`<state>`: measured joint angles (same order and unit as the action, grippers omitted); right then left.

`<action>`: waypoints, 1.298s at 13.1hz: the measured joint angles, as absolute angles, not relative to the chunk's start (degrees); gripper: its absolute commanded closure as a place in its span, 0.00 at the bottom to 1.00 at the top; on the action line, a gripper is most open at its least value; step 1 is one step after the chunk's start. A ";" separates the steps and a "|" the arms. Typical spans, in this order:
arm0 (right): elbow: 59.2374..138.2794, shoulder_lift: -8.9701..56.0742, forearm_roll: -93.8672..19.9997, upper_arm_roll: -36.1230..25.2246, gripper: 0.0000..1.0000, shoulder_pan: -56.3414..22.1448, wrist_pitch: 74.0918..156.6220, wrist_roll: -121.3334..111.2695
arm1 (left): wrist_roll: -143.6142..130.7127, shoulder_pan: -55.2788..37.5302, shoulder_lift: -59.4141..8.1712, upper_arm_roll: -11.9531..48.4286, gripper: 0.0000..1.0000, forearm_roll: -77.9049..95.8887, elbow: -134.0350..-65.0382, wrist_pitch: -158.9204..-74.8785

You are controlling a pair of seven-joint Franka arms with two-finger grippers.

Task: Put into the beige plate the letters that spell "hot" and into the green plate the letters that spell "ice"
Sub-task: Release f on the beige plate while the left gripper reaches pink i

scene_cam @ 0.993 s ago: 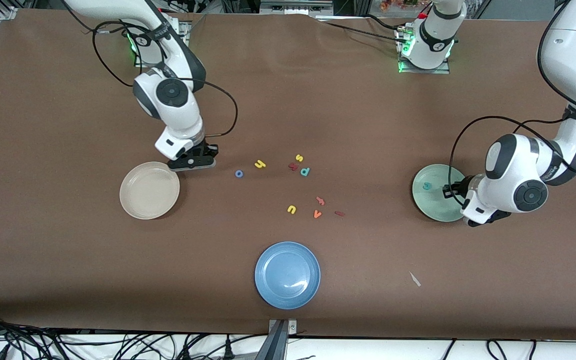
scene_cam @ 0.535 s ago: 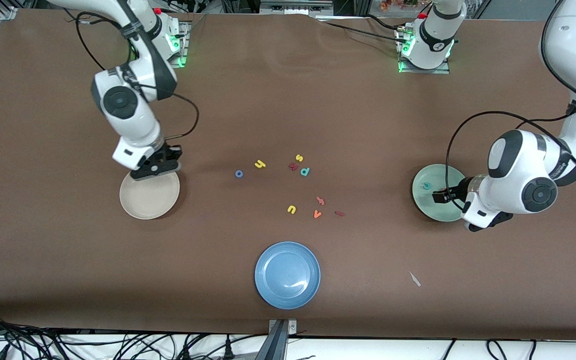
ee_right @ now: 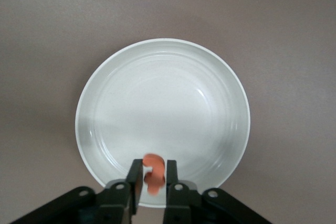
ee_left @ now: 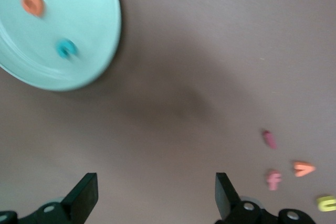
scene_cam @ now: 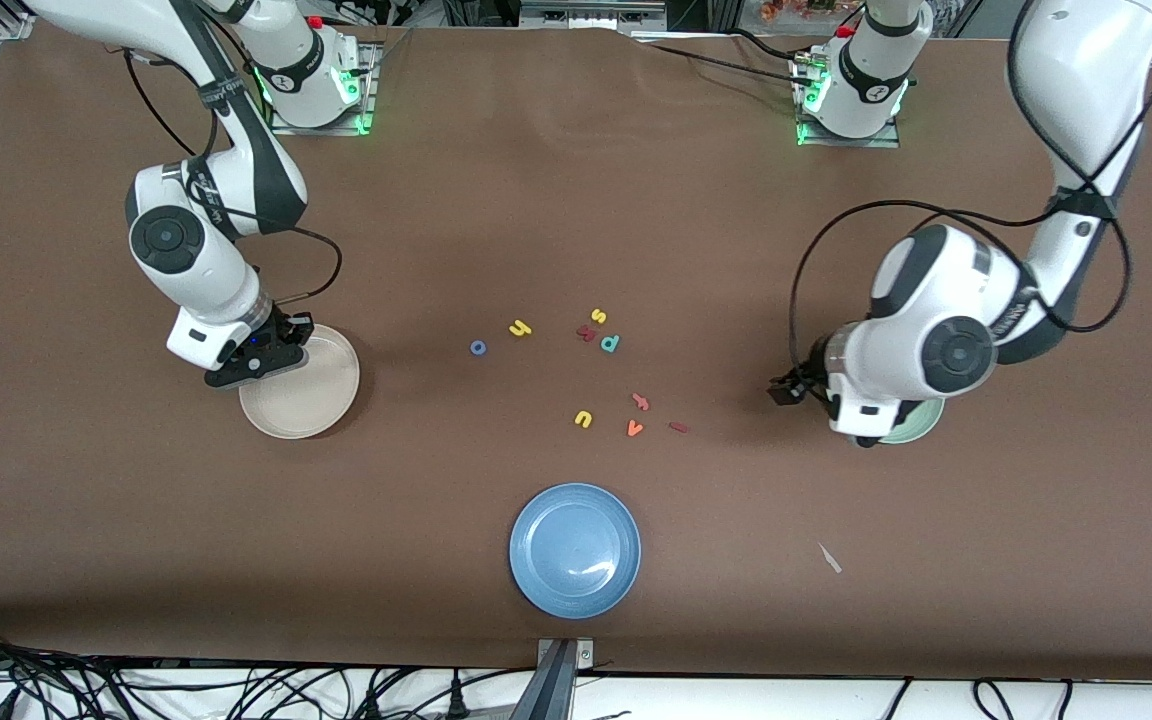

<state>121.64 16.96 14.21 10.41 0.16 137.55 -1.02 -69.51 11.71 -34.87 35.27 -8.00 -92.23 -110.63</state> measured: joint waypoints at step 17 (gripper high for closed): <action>114.54 26.14 12.59 19.96 0.37 -7.50 142.70 40.84 | -97.74 -10.23 -49.90 19.19 0.09 -8.00 -82.25 -129.29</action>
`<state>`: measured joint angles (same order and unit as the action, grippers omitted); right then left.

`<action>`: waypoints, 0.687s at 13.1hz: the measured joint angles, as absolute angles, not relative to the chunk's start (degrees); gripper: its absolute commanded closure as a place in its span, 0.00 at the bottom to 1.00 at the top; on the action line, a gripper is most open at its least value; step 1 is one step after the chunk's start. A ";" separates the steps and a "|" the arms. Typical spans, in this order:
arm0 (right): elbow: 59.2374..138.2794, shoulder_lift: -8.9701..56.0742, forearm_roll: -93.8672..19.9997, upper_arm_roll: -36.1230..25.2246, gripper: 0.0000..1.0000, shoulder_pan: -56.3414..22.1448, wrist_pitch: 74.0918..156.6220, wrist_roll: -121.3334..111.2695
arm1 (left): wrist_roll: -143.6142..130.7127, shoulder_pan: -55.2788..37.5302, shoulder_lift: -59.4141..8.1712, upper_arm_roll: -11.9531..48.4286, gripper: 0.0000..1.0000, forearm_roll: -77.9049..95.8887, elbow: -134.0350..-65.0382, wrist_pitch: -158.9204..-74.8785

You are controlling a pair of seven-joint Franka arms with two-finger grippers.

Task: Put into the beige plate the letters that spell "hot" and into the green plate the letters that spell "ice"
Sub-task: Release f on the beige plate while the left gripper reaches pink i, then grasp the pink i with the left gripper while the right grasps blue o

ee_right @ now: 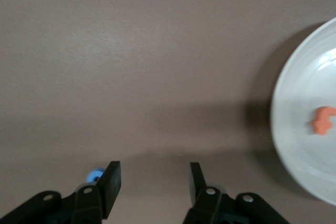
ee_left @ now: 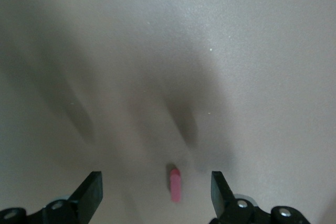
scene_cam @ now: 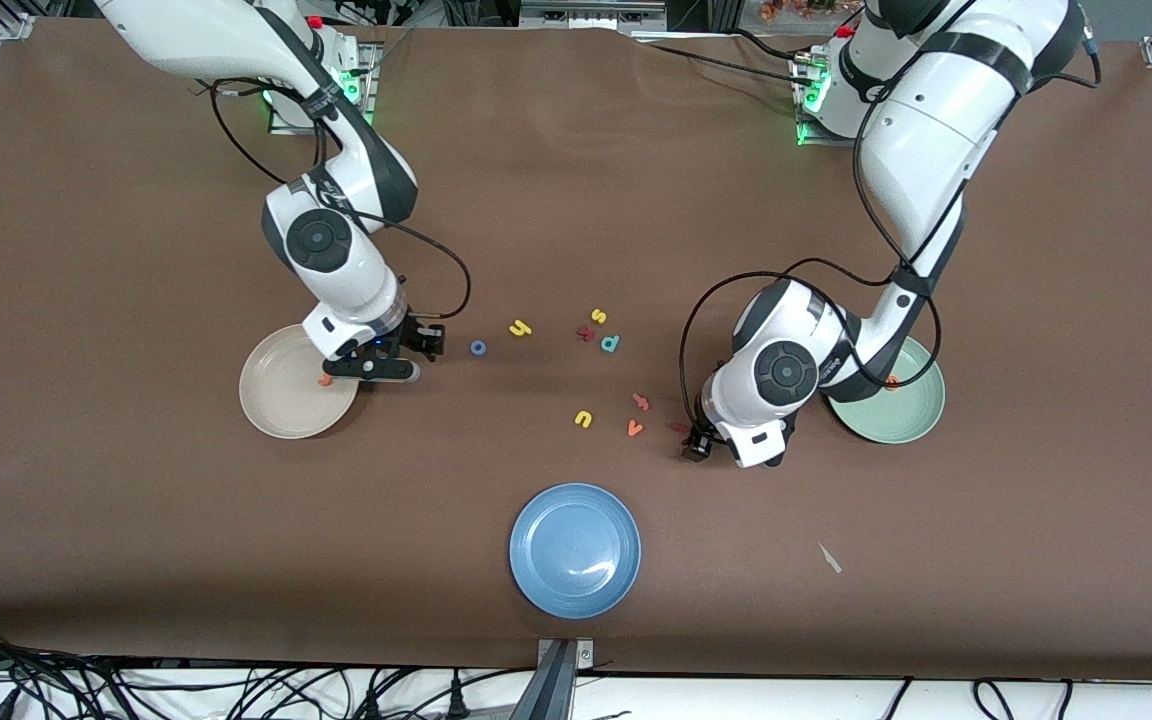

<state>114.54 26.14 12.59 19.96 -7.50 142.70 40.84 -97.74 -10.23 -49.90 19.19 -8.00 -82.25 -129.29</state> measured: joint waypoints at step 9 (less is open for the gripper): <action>113.37 31.18 12.60 19.99 0.36 -12.81 148.51 53.07 | -100.58 -12.99 -51.58 17.78 0.32 -8.00 -81.40 -131.58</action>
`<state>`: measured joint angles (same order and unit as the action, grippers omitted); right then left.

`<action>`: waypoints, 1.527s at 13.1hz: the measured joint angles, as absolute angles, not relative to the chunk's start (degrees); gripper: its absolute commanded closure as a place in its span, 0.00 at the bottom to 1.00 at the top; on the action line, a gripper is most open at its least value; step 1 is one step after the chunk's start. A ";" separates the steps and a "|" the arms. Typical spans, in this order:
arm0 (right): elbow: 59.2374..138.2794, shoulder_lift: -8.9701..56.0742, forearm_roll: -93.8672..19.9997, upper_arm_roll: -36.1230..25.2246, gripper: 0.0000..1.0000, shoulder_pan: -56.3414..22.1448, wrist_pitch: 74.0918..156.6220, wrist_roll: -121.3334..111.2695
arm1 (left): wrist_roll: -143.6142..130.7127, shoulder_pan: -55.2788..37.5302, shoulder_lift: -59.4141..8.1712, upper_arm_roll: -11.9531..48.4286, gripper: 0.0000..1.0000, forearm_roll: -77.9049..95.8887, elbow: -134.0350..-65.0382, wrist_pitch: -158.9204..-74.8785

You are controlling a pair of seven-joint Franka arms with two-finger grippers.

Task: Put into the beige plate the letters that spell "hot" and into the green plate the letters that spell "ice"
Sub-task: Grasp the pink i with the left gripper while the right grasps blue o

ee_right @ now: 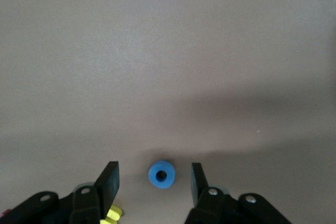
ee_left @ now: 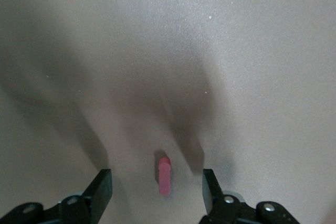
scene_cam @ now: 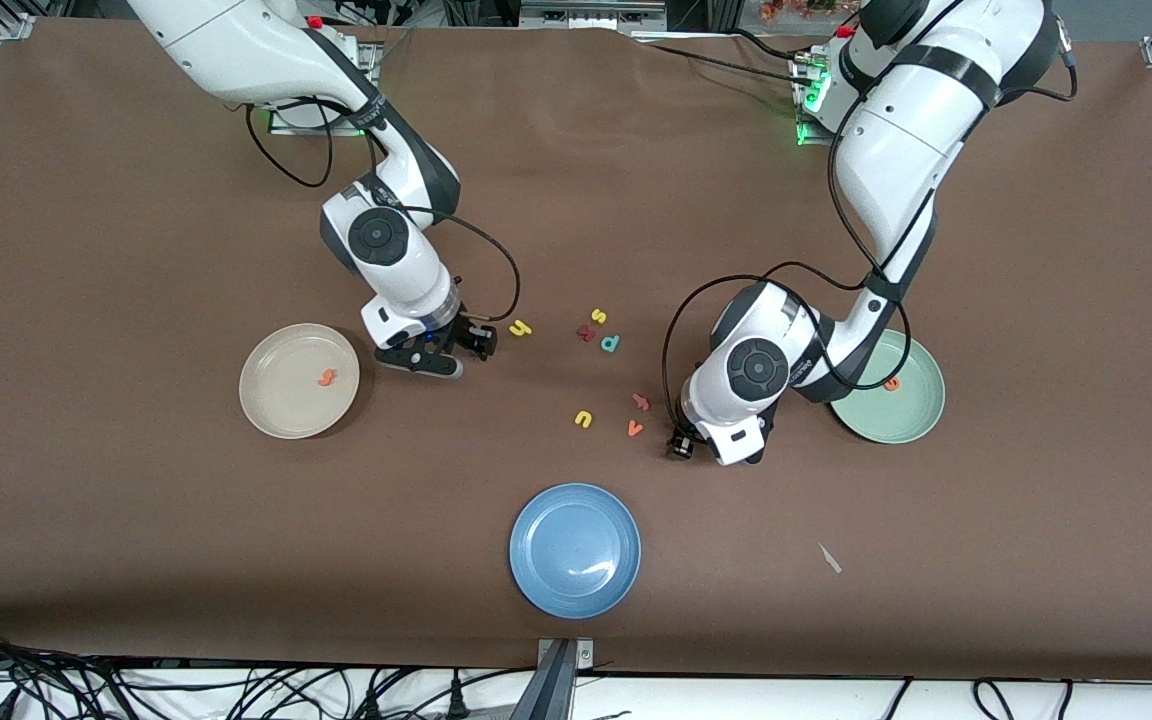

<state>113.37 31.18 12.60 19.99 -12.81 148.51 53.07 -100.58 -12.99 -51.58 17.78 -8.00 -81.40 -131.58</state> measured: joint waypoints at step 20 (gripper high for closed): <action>113.07 35.42 19.78 19.95 0.67 -13.69 148.83 60.79 | -92.85 -11.31 -48.25 18.13 1.00 -8.92 -78.93 -119.95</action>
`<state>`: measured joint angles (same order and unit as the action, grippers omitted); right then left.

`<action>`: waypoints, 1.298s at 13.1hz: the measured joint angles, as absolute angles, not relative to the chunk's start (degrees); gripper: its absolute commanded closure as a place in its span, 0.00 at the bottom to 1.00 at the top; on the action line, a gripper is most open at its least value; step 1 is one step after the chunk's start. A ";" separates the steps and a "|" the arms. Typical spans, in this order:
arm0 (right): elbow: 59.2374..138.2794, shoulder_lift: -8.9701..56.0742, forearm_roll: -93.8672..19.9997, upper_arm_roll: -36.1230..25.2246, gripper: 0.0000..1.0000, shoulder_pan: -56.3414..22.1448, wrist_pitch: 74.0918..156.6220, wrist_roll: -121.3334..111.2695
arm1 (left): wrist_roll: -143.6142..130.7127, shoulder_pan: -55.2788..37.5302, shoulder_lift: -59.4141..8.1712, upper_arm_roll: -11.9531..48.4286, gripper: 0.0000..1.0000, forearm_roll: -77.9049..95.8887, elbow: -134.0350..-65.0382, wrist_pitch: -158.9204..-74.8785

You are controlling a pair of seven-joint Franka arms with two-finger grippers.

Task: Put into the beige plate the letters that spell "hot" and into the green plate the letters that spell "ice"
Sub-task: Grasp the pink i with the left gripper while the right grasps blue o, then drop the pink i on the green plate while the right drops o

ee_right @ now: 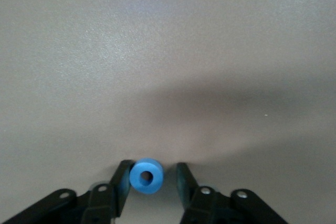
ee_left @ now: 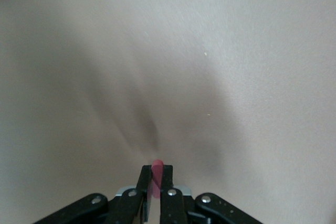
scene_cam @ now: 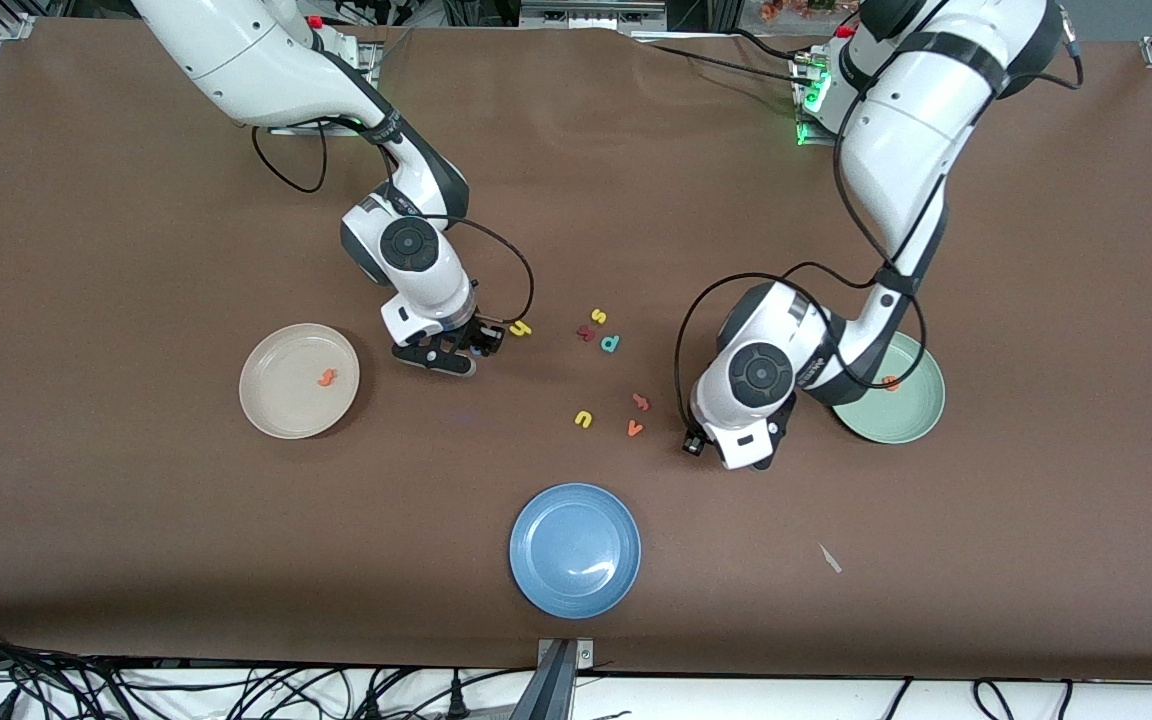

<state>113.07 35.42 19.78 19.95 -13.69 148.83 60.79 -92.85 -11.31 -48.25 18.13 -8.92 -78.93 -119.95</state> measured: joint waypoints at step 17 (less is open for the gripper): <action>111.73 23.72 17.13 19.12 0.75 -3.68 130.54 35.50 | -40.36 23.90 -39.38 31.02 0.01 -21.27 -99.66 -105.82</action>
<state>111.73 23.72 17.13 19.12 -3.68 130.54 35.50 -40.36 23.90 -39.38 31.02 -21.27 -99.66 -105.82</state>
